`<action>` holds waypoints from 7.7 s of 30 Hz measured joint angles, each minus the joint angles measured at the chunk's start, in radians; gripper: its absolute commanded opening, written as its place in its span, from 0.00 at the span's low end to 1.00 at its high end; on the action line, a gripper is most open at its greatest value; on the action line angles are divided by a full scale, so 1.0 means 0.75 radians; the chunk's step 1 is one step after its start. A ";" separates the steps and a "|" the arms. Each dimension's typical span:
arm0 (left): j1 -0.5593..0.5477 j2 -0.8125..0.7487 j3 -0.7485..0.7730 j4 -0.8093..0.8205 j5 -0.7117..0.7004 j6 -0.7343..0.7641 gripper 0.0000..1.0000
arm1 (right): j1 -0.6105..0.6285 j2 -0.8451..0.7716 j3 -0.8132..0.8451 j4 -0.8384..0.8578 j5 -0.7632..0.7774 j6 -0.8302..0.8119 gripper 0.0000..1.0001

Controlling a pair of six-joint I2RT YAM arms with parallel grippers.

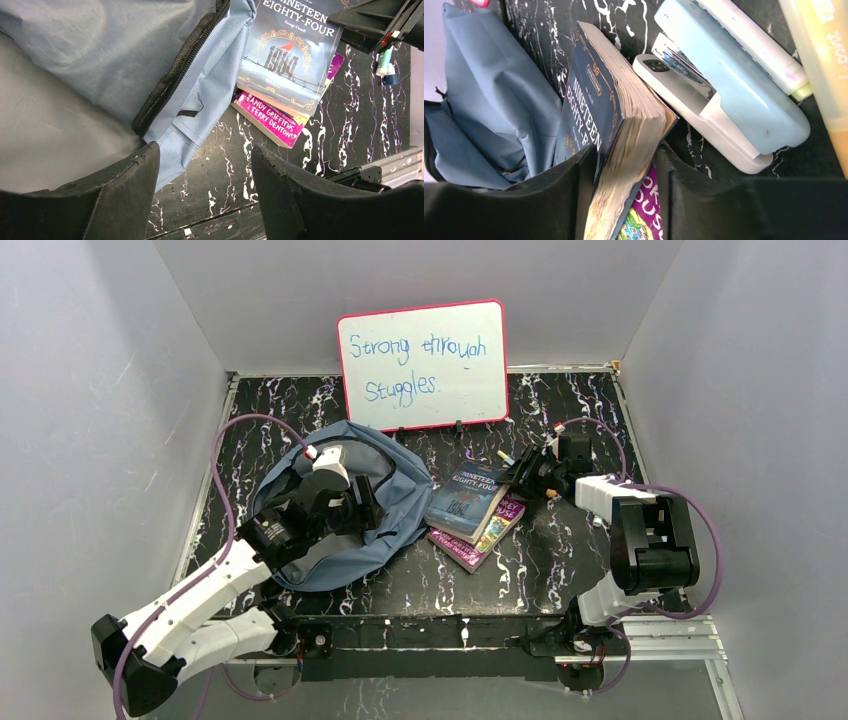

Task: Pack the student bag
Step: Pick up the book from the center of the board, then place the book in the student bag.

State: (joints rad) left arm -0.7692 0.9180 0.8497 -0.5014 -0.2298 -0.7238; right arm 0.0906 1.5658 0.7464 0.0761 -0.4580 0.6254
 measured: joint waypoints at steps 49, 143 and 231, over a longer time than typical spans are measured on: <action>-0.001 -0.099 0.343 0.159 0.683 1.185 0.72 | 0.329 -0.795 0.117 -0.113 -0.731 -0.980 0.00; -0.007 -0.498 0.336 -1.093 -0.696 -0.715 0.00 | 1.391 0.883 1.771 -0.963 0.750 -0.707 0.88; -0.007 -0.803 -0.362 -0.335 -0.685 -0.831 0.00 | 1.467 0.682 1.693 -0.729 1.112 -0.687 0.00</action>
State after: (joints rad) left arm -0.7742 0.3161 0.5785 -0.7528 -0.7437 -1.3468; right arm 1.1908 2.0769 2.0159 -0.4709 0.3763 0.1104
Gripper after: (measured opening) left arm 0.185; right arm 0.014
